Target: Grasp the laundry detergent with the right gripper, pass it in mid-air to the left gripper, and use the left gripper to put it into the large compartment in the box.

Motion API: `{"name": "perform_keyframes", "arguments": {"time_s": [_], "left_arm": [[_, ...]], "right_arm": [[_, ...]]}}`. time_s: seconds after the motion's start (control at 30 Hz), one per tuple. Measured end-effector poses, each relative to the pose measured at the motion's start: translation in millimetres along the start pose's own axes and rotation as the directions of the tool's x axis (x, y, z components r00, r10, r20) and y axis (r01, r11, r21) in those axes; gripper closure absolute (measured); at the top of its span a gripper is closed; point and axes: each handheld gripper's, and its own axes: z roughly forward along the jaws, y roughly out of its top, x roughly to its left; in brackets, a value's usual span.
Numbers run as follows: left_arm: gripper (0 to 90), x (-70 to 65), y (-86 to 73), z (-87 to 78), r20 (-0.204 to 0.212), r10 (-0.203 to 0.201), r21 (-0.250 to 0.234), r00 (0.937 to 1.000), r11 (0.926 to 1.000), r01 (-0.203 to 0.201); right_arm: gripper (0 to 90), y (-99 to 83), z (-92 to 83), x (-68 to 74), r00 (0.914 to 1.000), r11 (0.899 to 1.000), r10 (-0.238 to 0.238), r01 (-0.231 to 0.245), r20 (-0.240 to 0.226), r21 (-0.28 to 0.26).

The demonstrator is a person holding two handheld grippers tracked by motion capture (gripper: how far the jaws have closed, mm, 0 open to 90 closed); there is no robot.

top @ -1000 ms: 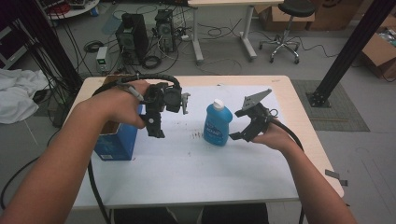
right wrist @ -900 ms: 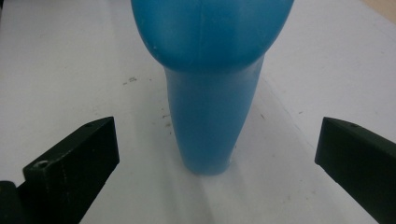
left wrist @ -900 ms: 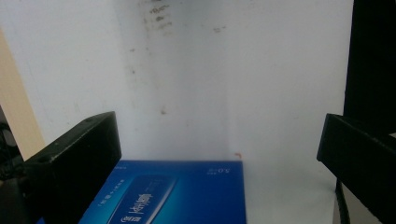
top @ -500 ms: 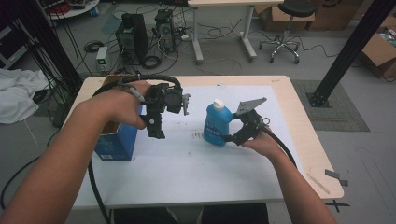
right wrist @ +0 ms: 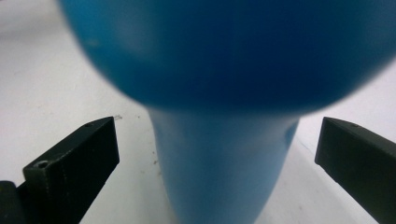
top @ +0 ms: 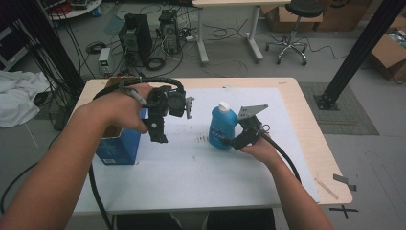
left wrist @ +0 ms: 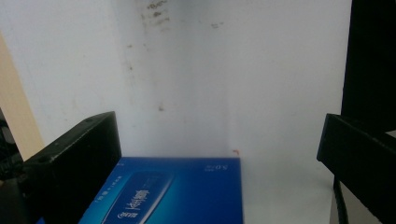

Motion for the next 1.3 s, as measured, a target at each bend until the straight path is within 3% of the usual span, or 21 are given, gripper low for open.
{"name": "perform_keyframes", "arguments": {"time_s": [0.47,0.67,1.3], "left_arm": [[0.1,-1.0,-5.7,1.1,0.001,-0.010,0.003,0.9999,0.9999,0.010],[0.1,-1.0,-6.3,2.9,0.002,-0.011,0.002,0.9999,0.9999,0.011],[0.1,-1.3,-7.9,4.3,0.003,-0.017,0.007,0.9999,0.9998,0.017]], "right_arm": [[0.0,-0.4,9.3,2.6,0.9987,0.996,0.011,-0.006,0.049,-0.093],[3.2,-1.0,11.6,5.1,0.9971,0.995,0.005,0.003,0.076,-0.101],[13.6,-3.0,15.4,5.3,0.9962,0.991,0.010,0.002,0.087,-0.131]]}}
